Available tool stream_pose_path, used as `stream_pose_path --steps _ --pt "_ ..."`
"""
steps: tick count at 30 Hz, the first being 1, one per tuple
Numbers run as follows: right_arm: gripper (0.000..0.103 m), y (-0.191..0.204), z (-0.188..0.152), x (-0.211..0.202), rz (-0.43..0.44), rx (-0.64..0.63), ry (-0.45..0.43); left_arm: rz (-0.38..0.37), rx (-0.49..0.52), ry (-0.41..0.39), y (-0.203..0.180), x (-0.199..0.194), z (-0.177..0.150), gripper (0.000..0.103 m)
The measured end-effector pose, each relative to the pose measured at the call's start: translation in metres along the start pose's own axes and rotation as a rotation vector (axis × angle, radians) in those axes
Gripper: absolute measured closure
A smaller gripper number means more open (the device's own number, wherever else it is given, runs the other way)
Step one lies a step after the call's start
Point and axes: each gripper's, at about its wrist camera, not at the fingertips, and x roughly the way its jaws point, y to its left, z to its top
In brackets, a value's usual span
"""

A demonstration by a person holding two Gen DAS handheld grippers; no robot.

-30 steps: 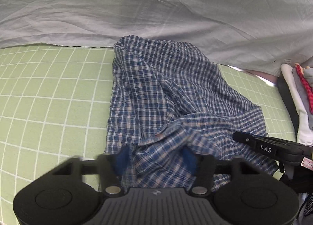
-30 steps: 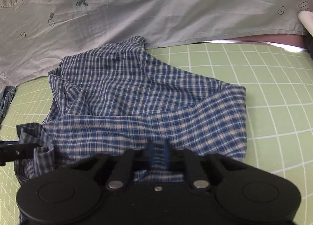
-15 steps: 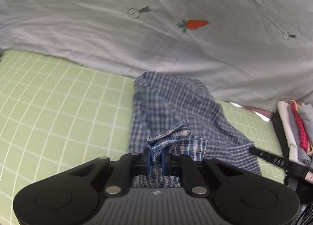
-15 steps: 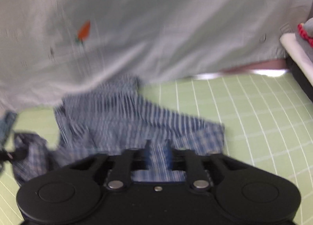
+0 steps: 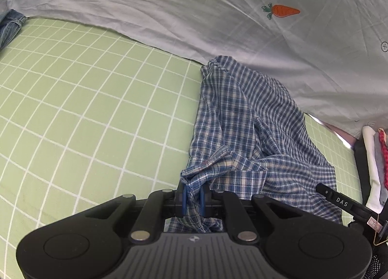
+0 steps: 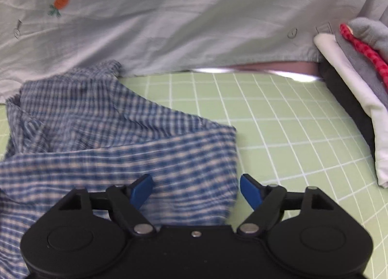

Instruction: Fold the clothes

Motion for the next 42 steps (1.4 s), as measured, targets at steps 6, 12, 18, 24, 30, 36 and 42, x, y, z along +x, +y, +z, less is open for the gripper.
stream_pose_path --steps 6,12,18,24,30,36,42 --pt "0.097 -0.013 0.000 -0.001 0.083 0.035 -0.038 -0.005 0.006 -0.025 -0.002 -0.004 0.003 0.092" --pt "0.099 -0.019 0.018 -0.034 0.094 0.086 -0.173 -0.024 0.001 -0.151 -0.001 -0.034 0.016 0.094" --pt "0.100 -0.015 0.047 -0.069 0.202 0.114 -0.291 -0.012 -0.073 -0.326 0.010 -0.080 0.037 0.094" --pt "0.100 0.020 0.058 -0.072 0.280 0.071 -0.301 0.064 -0.171 -0.376 0.042 -0.096 0.042 0.094" --pt "0.060 0.040 0.056 -0.044 0.290 0.099 -0.216 0.169 -0.289 -0.302 0.092 -0.076 0.028 0.094" --pt "0.042 0.014 0.044 -0.007 0.301 0.252 -0.069 0.208 -0.358 -0.230 0.130 -0.059 0.010 0.094" --pt "0.039 0.005 0.037 0.040 0.393 0.339 0.073 0.195 -0.361 -0.184 0.133 -0.036 0.007 0.094"
